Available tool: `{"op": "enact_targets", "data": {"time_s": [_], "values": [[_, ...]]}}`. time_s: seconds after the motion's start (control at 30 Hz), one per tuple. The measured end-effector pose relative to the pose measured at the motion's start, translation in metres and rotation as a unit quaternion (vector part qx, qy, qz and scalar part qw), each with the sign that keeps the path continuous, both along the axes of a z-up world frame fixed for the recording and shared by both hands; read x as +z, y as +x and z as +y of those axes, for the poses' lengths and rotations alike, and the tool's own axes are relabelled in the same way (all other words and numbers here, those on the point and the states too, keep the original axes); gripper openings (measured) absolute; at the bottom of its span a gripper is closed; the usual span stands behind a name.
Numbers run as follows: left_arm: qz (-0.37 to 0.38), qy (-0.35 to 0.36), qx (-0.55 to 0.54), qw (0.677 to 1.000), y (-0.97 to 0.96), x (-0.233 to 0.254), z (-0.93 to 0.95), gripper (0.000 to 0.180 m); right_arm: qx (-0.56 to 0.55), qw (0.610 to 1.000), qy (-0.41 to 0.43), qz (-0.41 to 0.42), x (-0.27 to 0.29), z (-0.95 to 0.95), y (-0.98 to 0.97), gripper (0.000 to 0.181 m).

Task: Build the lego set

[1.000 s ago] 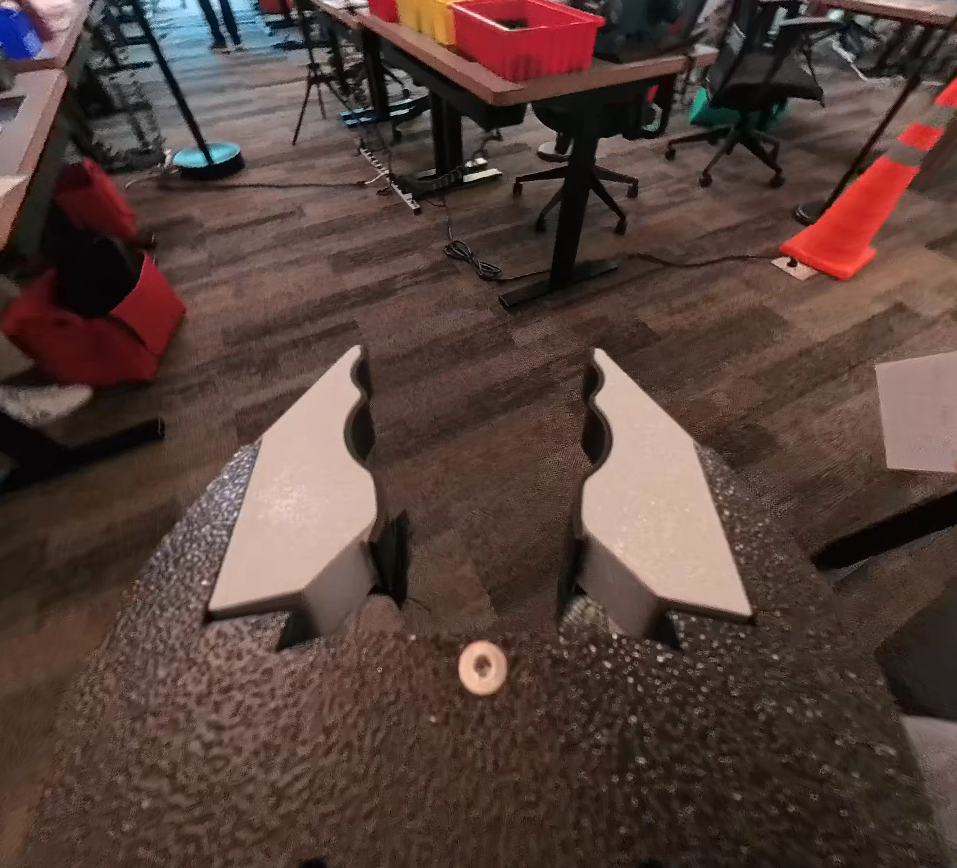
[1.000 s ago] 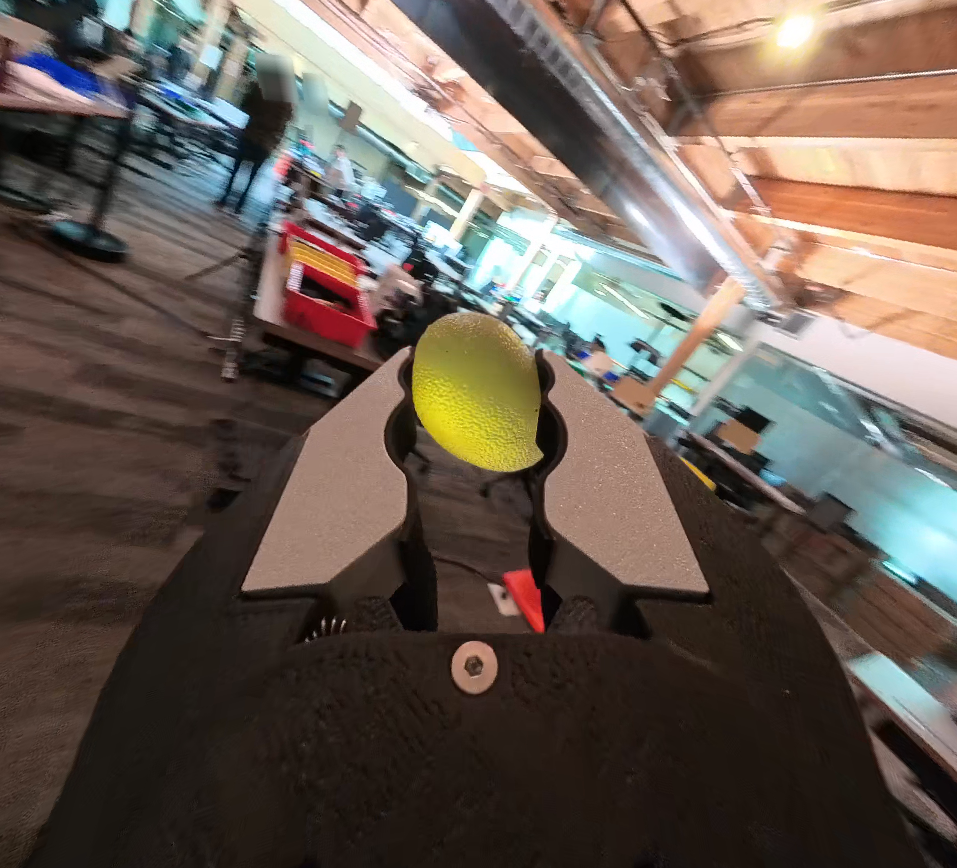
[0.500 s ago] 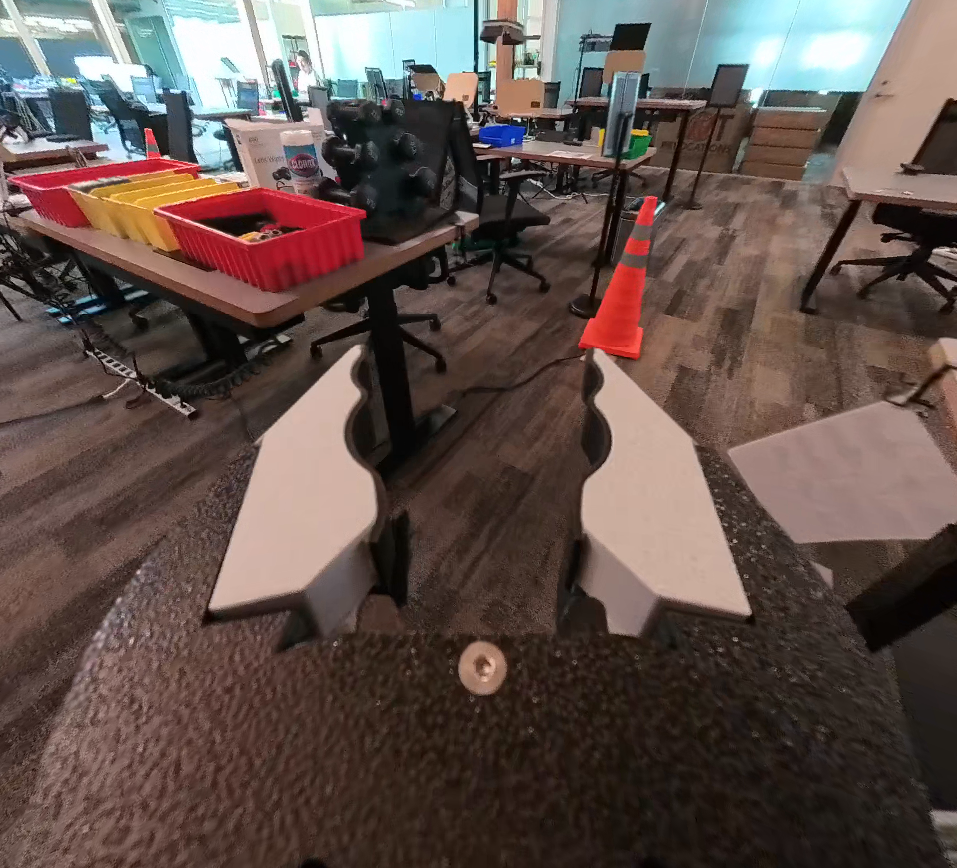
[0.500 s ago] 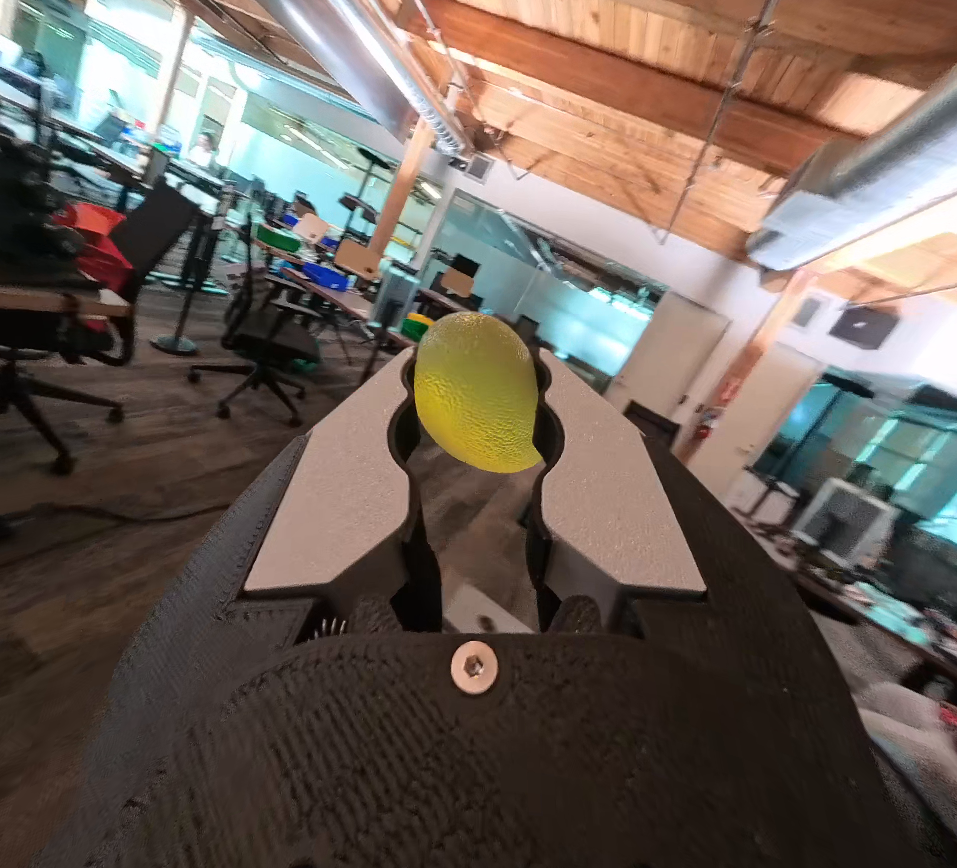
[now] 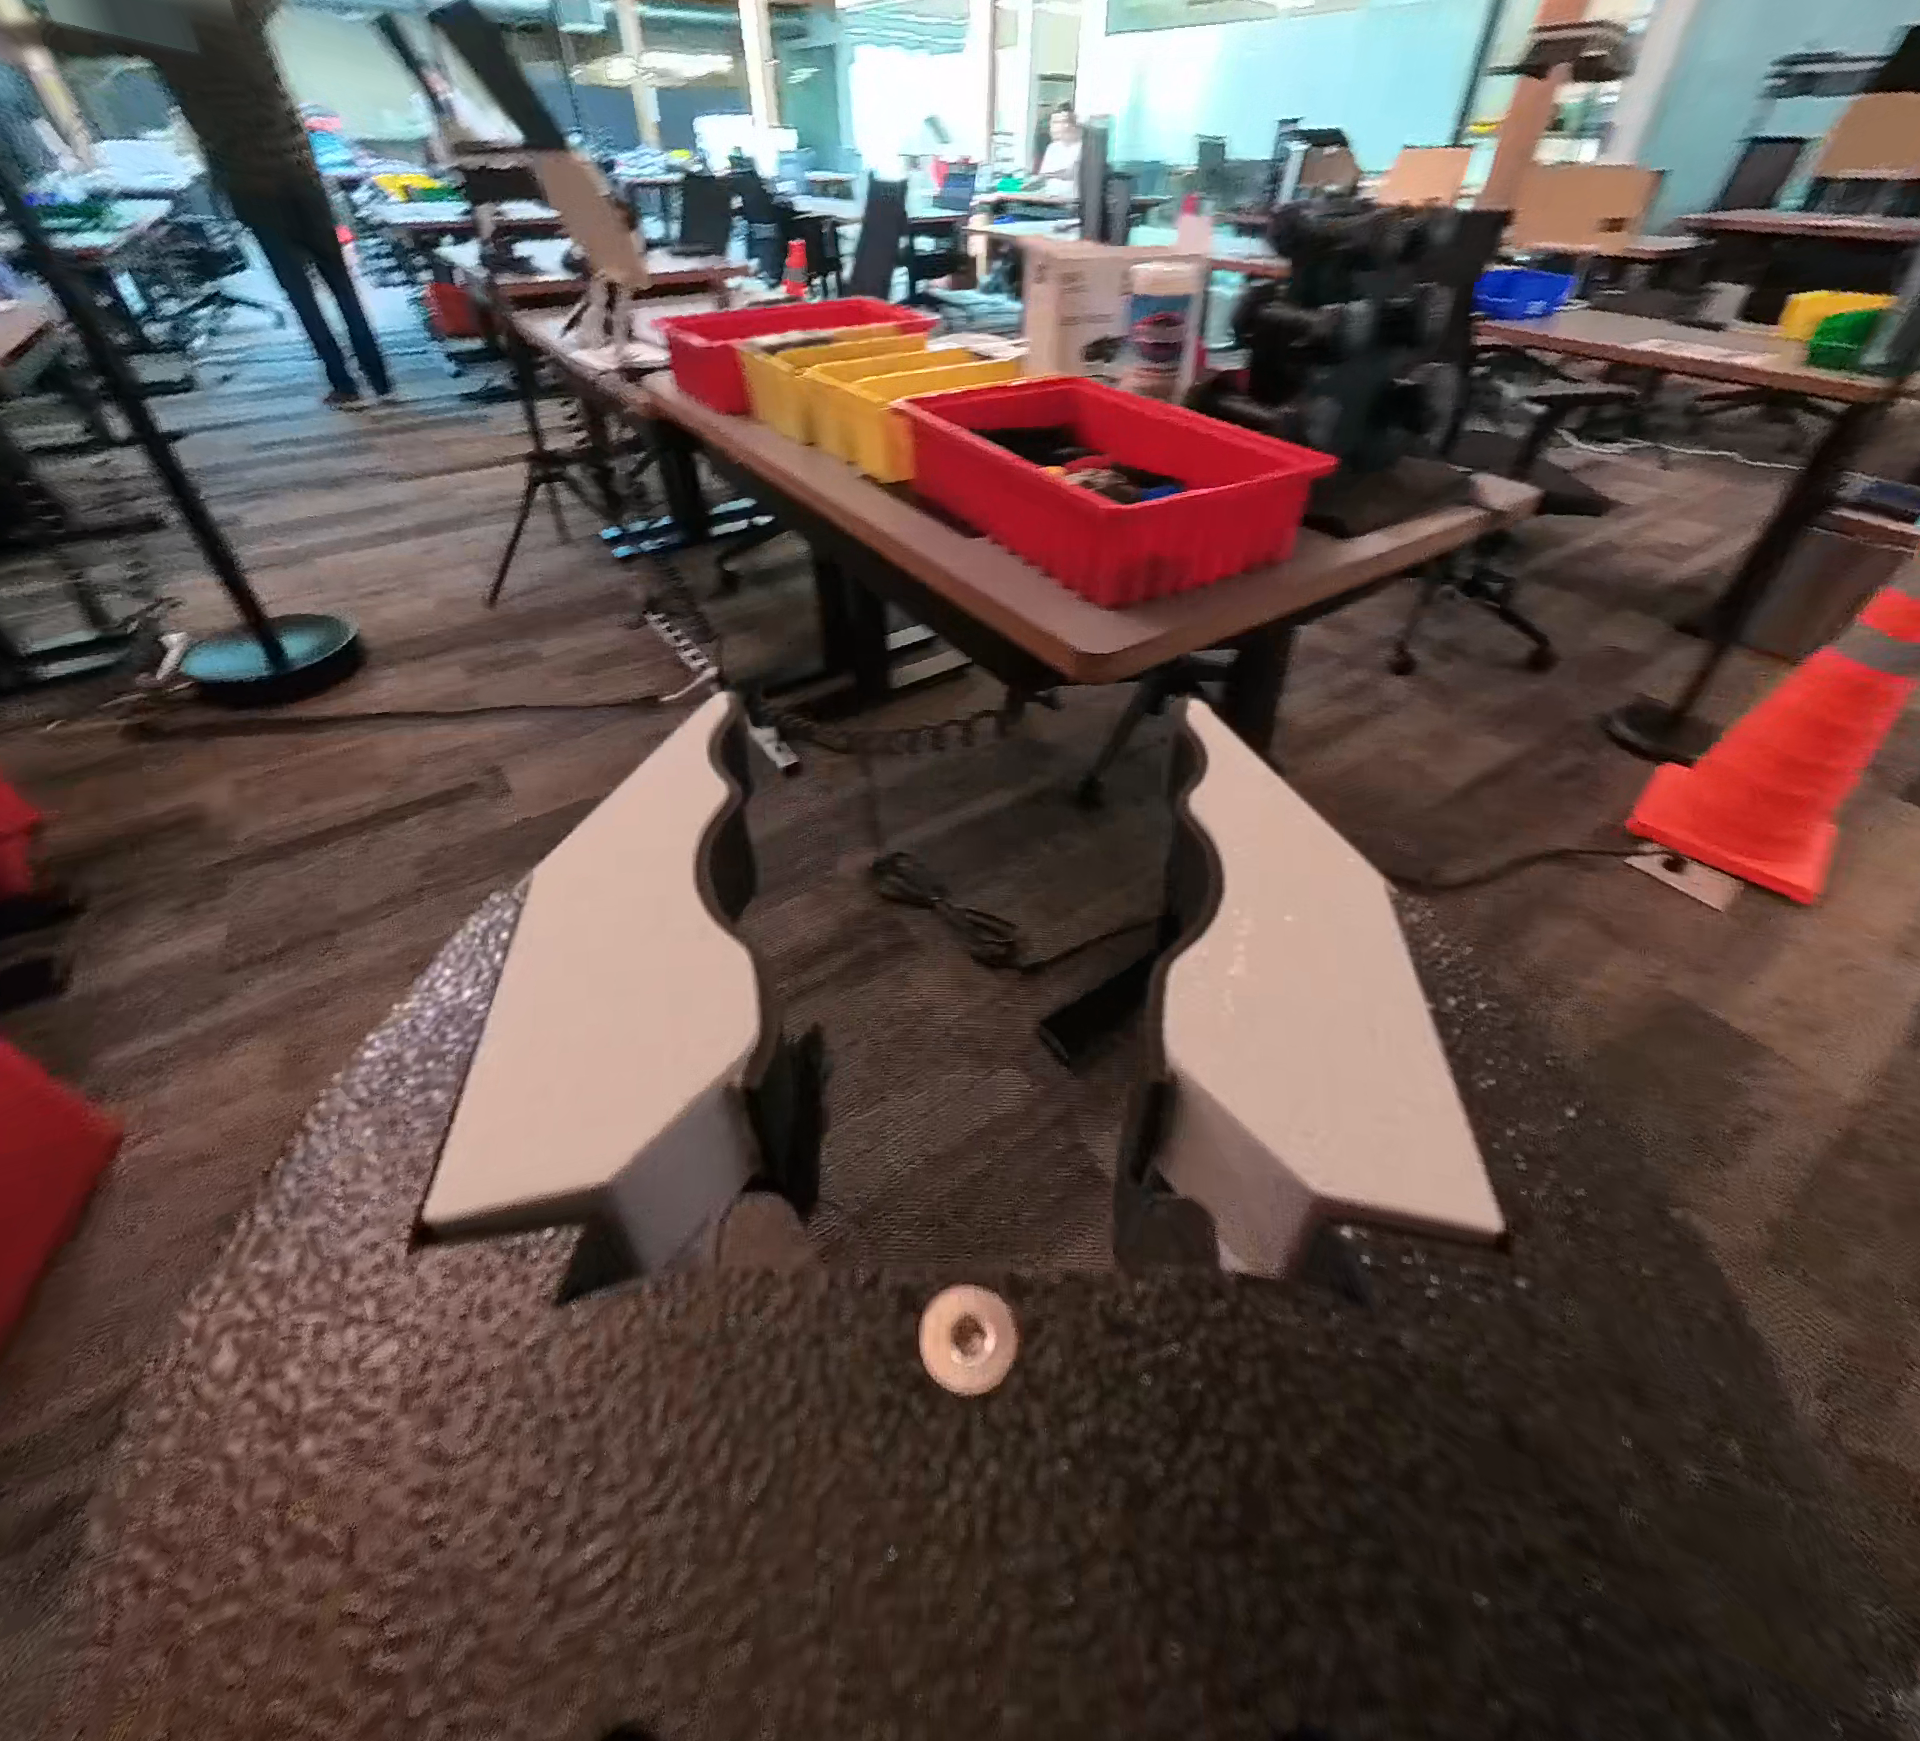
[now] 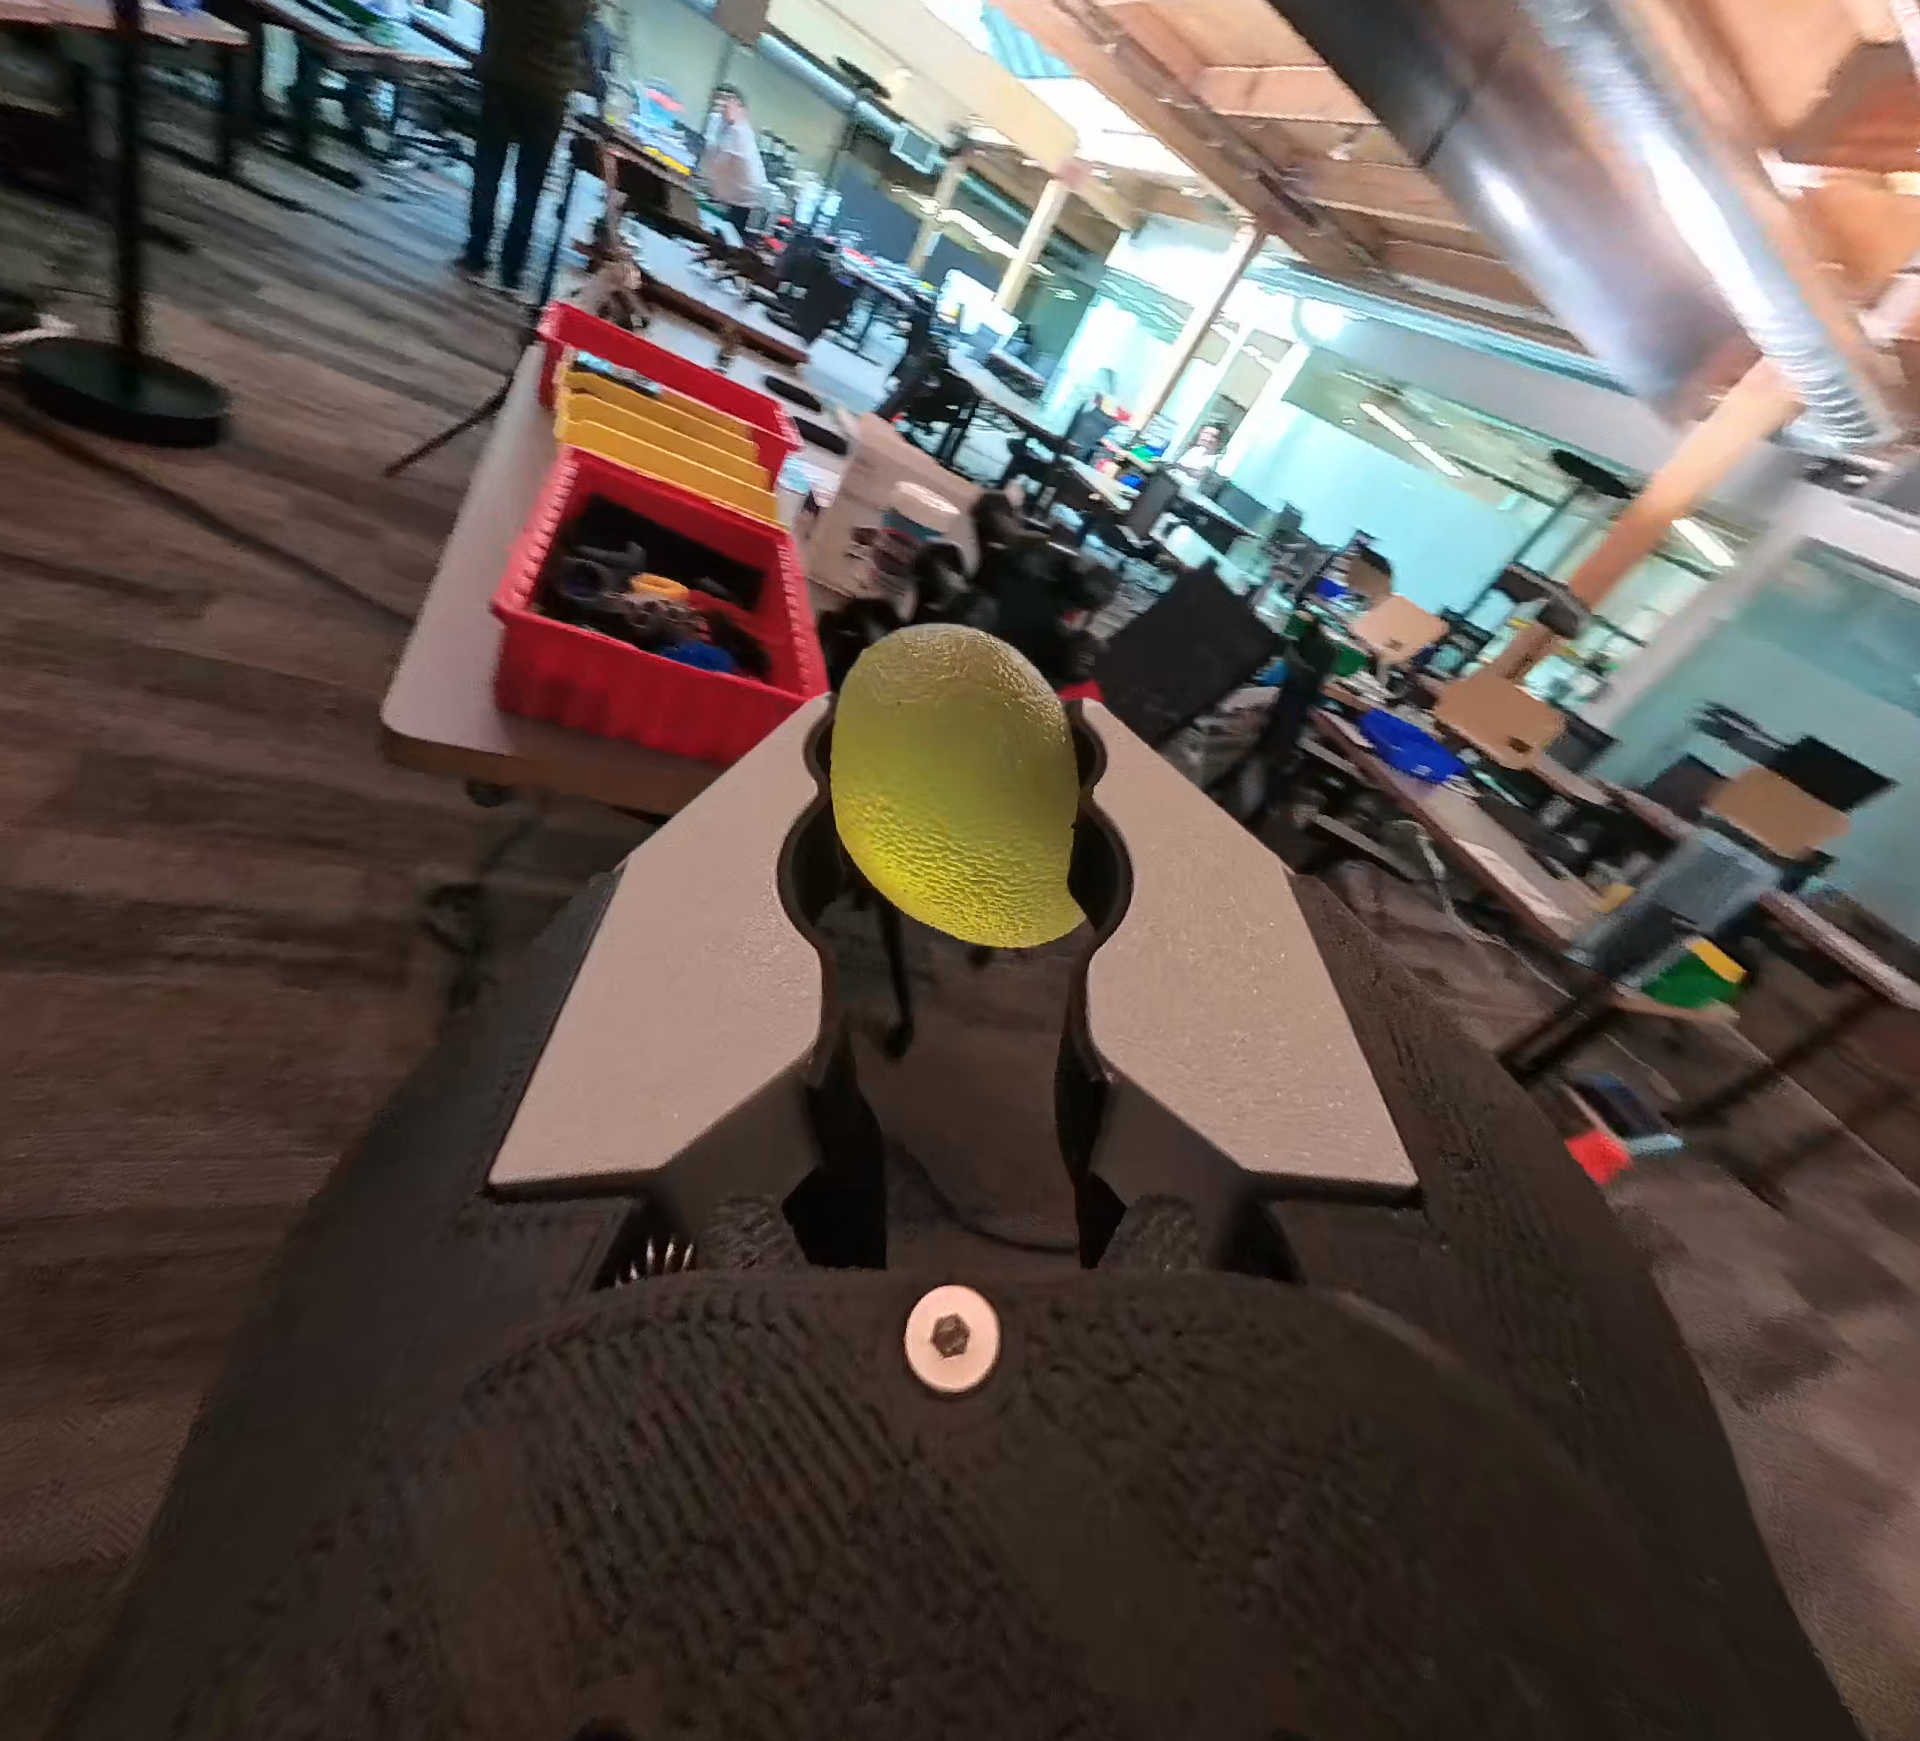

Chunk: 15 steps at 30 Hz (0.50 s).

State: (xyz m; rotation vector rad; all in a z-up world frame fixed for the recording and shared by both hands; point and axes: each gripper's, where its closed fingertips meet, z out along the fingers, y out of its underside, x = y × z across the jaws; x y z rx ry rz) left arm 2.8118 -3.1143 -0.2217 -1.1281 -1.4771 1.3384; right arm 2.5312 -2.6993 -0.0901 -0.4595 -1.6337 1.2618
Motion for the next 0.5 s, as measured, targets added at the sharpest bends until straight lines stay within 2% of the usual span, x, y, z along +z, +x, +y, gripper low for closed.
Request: {"op": "enact_targets", "data": {"time_s": [0.17, 0.33, 0.5], "values": [[-0.038, 0.025, 0.045, 0.998, -0.026, -0.026, -0.129, 0.082, 0.028, 0.997, -0.016, -0.075, -0.038, -0.136, -0.076, 0.044], [-0.048, 0.001, 0.051, 0.998, -0.070, -0.007, -0.229, 0.082, 0.055, 0.986, 0.011, -0.158, -0.076, -0.254, -0.154, 0.046], [-0.048, 0.013, 0.042, 0.998, -0.112, -0.007, -0.277, 0.082, 0.087, 0.964, 0.048, -0.247, -0.138, -0.340, -0.226, 0.047]]}}
